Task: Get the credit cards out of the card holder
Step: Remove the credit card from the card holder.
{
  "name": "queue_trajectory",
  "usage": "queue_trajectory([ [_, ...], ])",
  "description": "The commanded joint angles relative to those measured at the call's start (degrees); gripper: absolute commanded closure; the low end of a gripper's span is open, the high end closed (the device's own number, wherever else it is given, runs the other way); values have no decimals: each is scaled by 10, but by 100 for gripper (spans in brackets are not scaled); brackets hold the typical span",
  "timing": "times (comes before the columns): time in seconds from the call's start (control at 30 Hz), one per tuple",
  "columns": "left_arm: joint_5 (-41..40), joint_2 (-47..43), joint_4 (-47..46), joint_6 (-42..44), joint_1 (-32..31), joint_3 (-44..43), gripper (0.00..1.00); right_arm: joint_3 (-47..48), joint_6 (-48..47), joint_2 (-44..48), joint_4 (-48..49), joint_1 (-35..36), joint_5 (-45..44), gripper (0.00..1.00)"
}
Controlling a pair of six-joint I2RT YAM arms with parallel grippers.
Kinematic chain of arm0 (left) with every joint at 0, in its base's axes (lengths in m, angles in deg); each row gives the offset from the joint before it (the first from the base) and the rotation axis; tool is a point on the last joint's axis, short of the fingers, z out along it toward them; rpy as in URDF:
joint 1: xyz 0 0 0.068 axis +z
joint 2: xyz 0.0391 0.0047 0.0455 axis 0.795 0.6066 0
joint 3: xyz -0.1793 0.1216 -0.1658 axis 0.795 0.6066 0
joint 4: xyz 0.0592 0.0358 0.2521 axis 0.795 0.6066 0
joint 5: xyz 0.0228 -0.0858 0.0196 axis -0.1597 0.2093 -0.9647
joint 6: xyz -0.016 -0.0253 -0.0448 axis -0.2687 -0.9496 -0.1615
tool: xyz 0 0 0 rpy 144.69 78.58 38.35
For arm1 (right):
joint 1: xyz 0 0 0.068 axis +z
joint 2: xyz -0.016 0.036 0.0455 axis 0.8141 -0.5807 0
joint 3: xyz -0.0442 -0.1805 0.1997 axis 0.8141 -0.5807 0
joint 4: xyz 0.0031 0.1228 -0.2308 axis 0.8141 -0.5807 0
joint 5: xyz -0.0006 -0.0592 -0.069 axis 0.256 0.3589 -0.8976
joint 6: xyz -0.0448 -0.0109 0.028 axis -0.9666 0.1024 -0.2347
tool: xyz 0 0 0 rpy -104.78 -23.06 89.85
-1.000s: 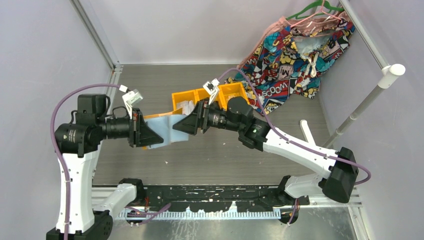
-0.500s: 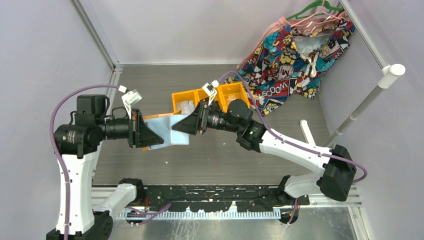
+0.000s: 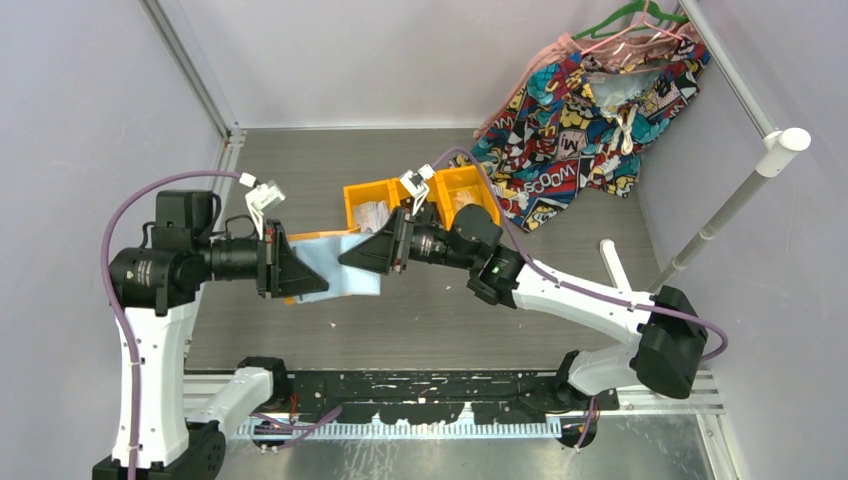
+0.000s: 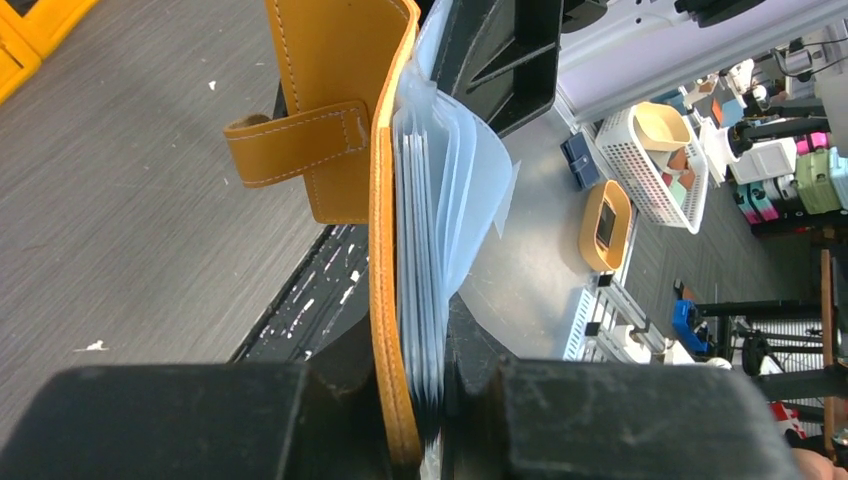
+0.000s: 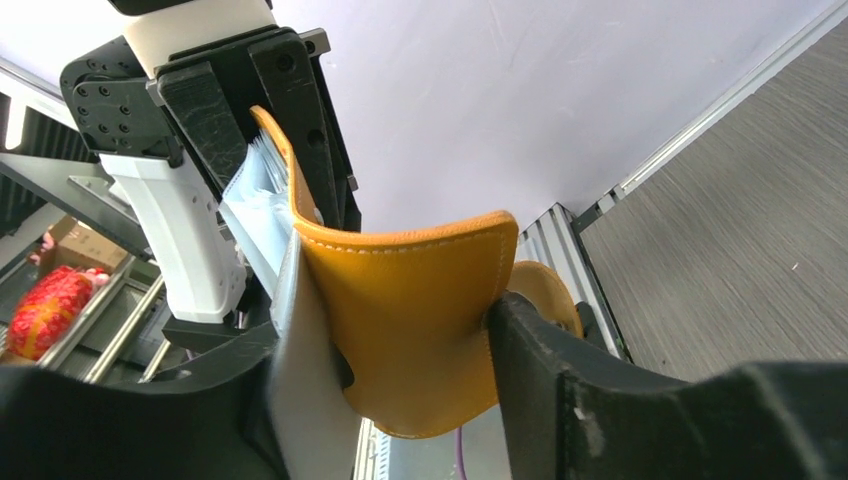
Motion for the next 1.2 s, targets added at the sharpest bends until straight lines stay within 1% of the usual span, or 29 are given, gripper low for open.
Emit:
queue_trajectory([
  [0.0, 8, 8, 3, 19, 3, -8, 100, -2, 14, 30, 68, 16, 17, 44],
  [0.1, 0, 10, 3, 20, 2, -12, 100, -13, 20, 40, 72, 17, 20, 47],
  [0.17, -5, 13, 7, 25, 2, -20, 100, -23, 23, 53, 72, 17, 20, 46],
  [0.2, -5, 14, 13, 33, 2, -26, 100, -28, 20, 59, 63, 17, 20, 44],
  [0.27, -12, 16, 24, 47, 2, -35, 100, -28, -12, 81, 0, 17, 6, 42],
  [0.33, -28, 16, 34, 64, 3, -47, 100, -9, -68, 108, -106, 17, -22, 42],
  [0.4, -40, 13, 48, 91, 3, -52, 100, 10, -121, 132, -191, 18, -56, 34],
  [0.43, -45, 11, 55, 102, 2, -53, 100, 27, -163, 141, -242, 18, -73, 26],
  [0.5, -51, 5, 70, 128, 3, -52, 100, 69, -220, 152, -331, 17, -95, 20],
  [0.6, -47, -1, 107, 184, 3, -51, 100, 141, -280, 146, -385, 17, -89, 9],
  [0.63, -45, 0, 118, 197, 3, -50, 100, 168, -298, 135, -402, 17, -80, 3],
  [0.67, -44, 1, 128, 209, 3, -51, 100, 198, -315, 121, -421, 18, -73, 1],
  [0.73, -42, 7, 152, 235, 3, -54, 100, 245, -349, 85, -454, 18, -51, 1],
  [0.8, -31, 16, 191, 271, 3, -67, 100, 270, -379, 55, -457, 18, -16, 0],
  [0.87, -33, 16, 197, 270, 2, -75, 100, 286, -393, 26, -453, 18, 29, 0],
  [0.93, -37, 10, 197, 275, 1, -76, 100, 303, -396, -2, -444, 22, 57, 1],
  [1.07, -34, 6, 197, 277, -1, -80, 100, 343, -413, -50, -452, 37, 86, 0],
  [1.17, -35, 10, 197, 278, -2, -79, 100, 361, -420, -70, -454, 43, 97, 1],
])
